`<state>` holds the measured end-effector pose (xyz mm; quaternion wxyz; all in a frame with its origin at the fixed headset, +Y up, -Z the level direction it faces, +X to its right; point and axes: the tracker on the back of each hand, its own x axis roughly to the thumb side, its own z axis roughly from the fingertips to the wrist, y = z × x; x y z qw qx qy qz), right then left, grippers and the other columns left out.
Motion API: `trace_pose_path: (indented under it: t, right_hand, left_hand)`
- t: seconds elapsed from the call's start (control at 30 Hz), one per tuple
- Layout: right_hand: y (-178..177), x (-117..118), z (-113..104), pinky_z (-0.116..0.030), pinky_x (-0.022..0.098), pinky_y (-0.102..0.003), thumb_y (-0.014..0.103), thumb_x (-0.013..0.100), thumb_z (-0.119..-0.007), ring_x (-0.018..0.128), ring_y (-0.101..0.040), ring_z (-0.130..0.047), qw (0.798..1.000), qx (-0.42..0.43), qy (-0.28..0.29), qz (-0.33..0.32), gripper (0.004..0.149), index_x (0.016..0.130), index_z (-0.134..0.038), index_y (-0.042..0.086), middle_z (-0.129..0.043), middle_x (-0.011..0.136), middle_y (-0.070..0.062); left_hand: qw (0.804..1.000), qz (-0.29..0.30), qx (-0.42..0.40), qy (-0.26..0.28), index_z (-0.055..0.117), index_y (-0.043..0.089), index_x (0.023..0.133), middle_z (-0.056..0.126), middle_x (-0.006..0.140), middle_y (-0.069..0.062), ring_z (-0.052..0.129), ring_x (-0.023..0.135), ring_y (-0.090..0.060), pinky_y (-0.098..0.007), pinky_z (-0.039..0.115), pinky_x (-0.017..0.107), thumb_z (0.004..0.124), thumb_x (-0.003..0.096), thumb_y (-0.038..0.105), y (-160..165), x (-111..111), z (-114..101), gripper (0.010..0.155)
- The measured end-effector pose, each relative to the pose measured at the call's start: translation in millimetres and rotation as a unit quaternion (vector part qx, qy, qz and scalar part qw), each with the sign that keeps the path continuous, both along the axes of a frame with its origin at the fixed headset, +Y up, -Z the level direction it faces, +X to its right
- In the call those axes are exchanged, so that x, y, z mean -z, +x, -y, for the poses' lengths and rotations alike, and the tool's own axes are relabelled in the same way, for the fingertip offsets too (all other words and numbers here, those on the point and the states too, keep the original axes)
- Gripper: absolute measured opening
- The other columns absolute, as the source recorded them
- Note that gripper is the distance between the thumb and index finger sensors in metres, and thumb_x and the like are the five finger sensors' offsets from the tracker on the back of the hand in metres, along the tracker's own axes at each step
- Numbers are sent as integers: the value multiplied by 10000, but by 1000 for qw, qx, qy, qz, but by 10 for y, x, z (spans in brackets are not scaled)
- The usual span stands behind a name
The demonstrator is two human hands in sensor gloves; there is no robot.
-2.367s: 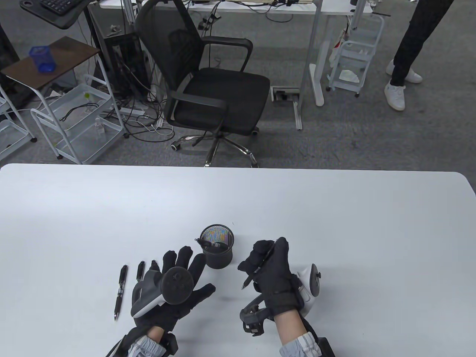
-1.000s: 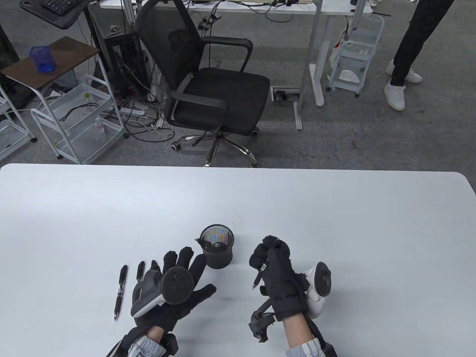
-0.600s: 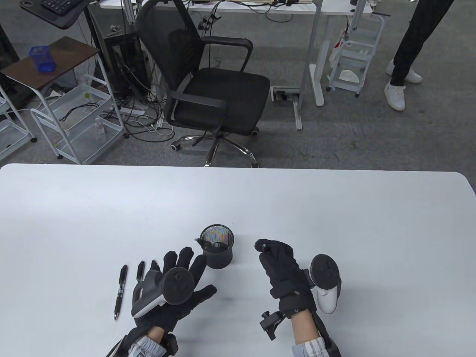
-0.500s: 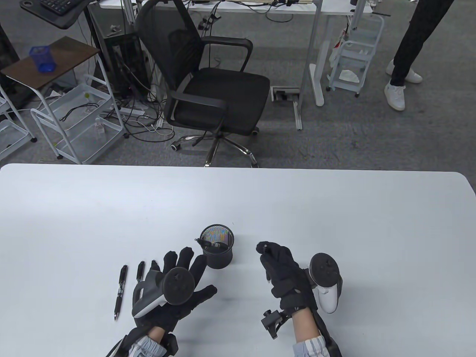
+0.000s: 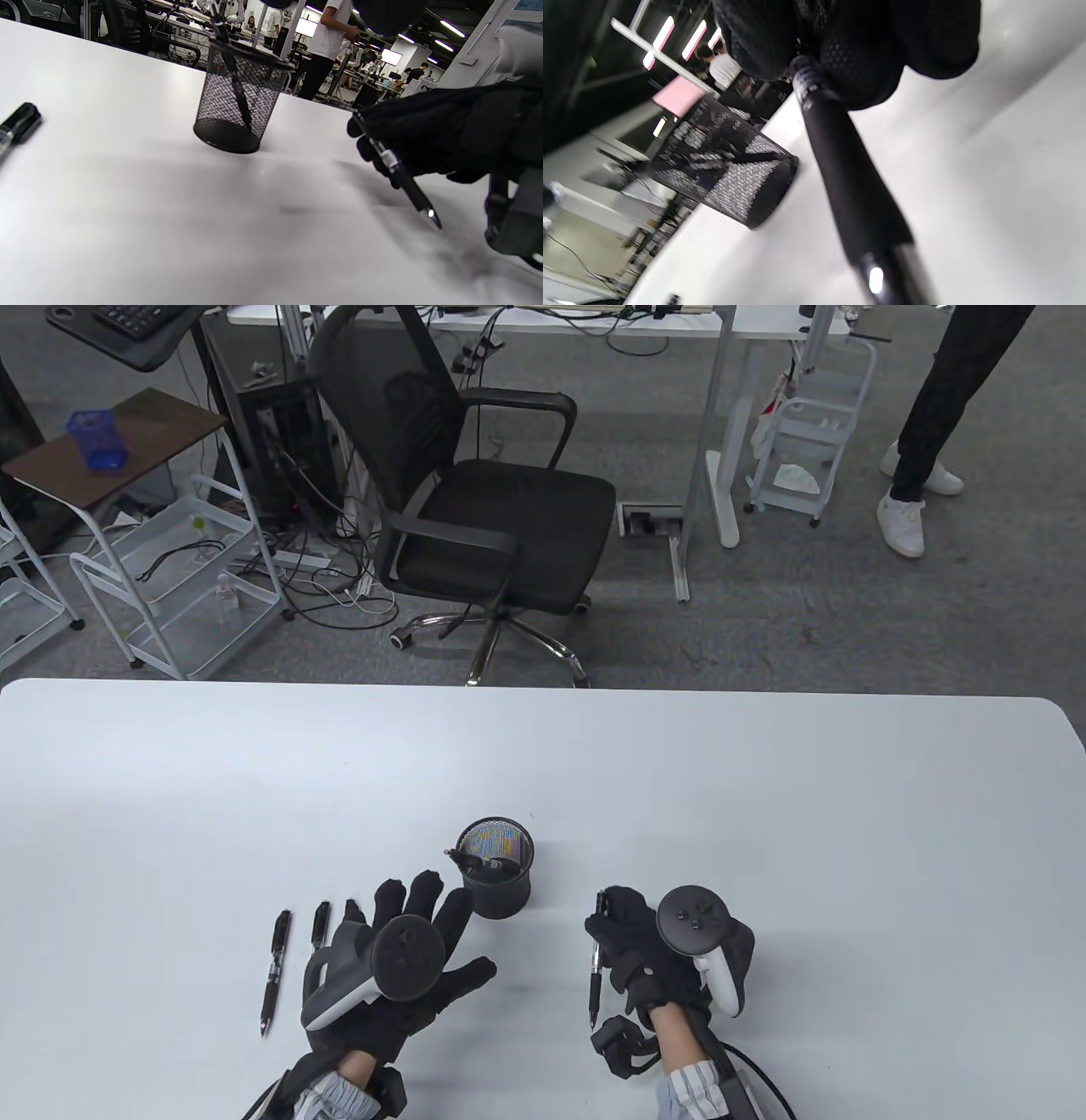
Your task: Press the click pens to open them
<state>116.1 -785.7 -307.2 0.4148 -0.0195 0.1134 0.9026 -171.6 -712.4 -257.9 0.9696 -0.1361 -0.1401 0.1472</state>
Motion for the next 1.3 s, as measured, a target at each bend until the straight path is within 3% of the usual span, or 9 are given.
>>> trace_pose_path:
  t: [0.27, 0.5, 0.83, 1.17, 1.3]
  right_hand:
    - [-134, 53, 190, -796, 509, -419, 249, 615, -792, 555, -271, -935, 997, -68, -22, -19, 587, 1079, -637, -75, -863, 823, -245]
    - [-275, 92, 222, -819, 456, -350, 289, 609, -797, 516, -206, -935, 988, -151, -22, -37, 590, 1074, -652, -44, -845, 806, -202]
    - [-318, 97, 256, -823, 406, -284, 334, 593, -804, 460, -123, -915, 979, -201, -17, -34, 582, 1059, -658, 18, -834, 771, -115]
    - [-305, 103, 266, -809, 399, -297, 335, 594, -796, 454, -131, -900, 983, -179, -30, -34, 591, 1065, -641, 14, -817, 776, -117]
    - [-278, 116, 249, -802, 425, -352, 346, 602, -783, 493, -191, -899, 989, -138, -47, -33, 652, 1099, -595, -30, -798, 813, -186]
  left_hand:
    - [1000, -2, -5, -2, 340, 219, 1274, 164, 1320, -219, 148, 1133, -627, -859, 224, 697, 610, 671, 639, -14, 6, -4, 782]
    - [1000, -3, -8, -3, 342, 219, 1274, 164, 1319, -220, 151, 1132, -628, -859, 224, 698, 611, 670, 638, -26, 9, -4, 782]
    - [1000, -3, -6, -7, 342, 217, 1274, 162, 1319, -220, 151, 1132, -628, -859, 224, 698, 612, 670, 637, -24, 13, -2, 783]
    - [1000, -4, -7, -7, 342, 218, 1273, 162, 1319, -219, 151, 1132, -627, -859, 224, 698, 612, 671, 636, -29, 18, -8, 782]
    - [1000, -5, -9, -6, 342, 218, 1274, 162, 1319, -221, 150, 1132, -628, -859, 224, 698, 611, 671, 637, -37, 20, -10, 782]
